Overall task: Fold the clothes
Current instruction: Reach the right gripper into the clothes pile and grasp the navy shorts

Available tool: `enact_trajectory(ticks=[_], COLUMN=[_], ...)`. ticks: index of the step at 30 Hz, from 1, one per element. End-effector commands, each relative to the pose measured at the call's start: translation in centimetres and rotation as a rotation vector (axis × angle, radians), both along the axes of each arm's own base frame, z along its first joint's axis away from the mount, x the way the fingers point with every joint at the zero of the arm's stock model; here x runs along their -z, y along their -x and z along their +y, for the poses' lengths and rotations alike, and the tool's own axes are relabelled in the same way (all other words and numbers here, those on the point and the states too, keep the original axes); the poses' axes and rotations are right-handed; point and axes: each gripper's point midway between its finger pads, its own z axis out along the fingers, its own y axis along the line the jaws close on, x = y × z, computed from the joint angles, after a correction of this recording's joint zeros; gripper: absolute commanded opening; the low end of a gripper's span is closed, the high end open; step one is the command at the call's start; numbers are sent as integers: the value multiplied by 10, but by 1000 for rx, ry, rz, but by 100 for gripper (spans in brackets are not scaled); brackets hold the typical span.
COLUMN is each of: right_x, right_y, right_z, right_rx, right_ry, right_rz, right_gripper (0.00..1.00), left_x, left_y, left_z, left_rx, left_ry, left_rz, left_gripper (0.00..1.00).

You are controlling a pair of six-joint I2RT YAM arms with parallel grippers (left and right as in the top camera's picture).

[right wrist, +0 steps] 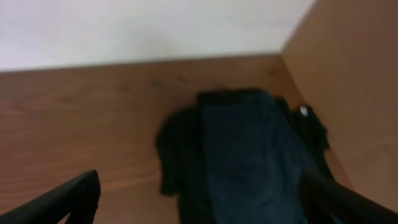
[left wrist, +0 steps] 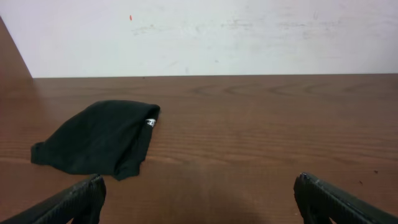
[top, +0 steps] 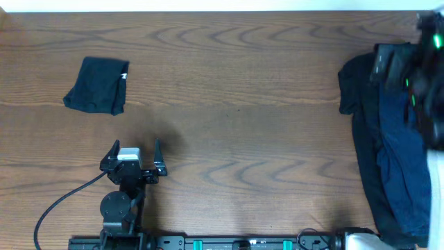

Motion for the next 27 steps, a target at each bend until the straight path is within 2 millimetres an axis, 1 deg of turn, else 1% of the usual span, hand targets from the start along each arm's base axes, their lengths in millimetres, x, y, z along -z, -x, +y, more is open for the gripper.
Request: enact_trajectory(ticks=[1,3,5,9,10,11,13,17,18,21,23,25,27], right_x=[23,37,53,85,92,102,118,150,159,182,199,215,231], right_y=[-25,-47,-60,-80,-84,-89,-98,-118,-122,-132,-139,-144,-149], right_z=[-35,-50,-59,-82,-87,-94,-98,-106,-108,-113,-115,-119,-122], right_rx=[90,119,135,184,191,199,169,122,124,128,128,131,128], right_ry=[32,32,36,45,43,41,40,18,15,11,8,6,8], right_rz=[59,60,82,128,137,151,177,208,216,236,254,265,280], right_gripper=[99,99,99,99,97,94,86,64,62,62,65,71,73], left_x=[18,18,18,18,18,18,18,18,18,19,18,18,18], left_y=[1,1,1,1,1,1,1,1,1,1,1,1,1], left_z=[3,3,3,3,3,3,3,3,3,3,3,3,3], left_rx=[-17,-17,-17,-17,-17,-17,-17,-17,-17,-17,-17,-18,-17], left_ry=[-20,-20,-20,-20,-20,-20,-20,-20,-20,-20,-20,-20,-20], left_rz=[57,57,57,57,57,57,57,57,57,57,57,57,57], left_gripper=[98,98,98,98,98,98,98,98,98,98,98,98,98])
